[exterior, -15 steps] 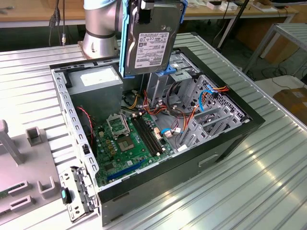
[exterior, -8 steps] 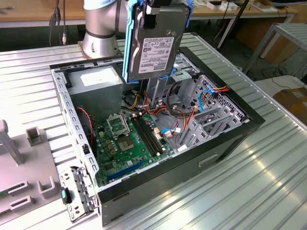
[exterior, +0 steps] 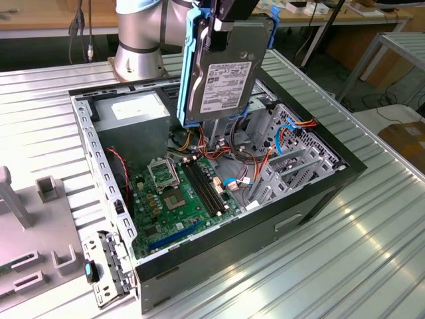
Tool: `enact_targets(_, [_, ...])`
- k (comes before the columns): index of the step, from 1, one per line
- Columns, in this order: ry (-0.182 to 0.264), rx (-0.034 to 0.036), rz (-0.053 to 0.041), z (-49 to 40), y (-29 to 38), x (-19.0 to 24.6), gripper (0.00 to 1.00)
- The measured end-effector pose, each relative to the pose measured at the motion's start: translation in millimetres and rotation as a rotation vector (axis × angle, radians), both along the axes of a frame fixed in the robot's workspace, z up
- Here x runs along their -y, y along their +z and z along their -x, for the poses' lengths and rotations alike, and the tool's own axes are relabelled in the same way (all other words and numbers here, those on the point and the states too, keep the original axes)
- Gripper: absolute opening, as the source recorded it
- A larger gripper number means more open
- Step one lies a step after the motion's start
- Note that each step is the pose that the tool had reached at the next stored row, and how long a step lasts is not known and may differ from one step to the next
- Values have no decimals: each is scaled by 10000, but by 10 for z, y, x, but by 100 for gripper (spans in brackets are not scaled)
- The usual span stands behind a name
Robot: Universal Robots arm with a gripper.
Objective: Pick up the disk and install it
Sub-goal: 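Insert the disk into the insertion slot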
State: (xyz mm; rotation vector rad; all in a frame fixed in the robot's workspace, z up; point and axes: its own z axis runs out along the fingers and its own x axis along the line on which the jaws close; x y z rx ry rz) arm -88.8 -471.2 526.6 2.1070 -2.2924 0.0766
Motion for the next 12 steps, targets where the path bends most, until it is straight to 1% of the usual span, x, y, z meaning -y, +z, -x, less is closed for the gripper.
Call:
enact_targets(1, [0, 0, -1, 0, -1, 20, 37])
enact_targets(2, [0, 1, -2, -4, -2, 24, 37])
enact_targets(5, [0, 0, 1, -51, -5, 24, 37])
enact_targets(6, [0, 0, 0, -100, -10, 24, 37])
enact_targets(12, [0, 1, 1, -161, -40, 25, 37])
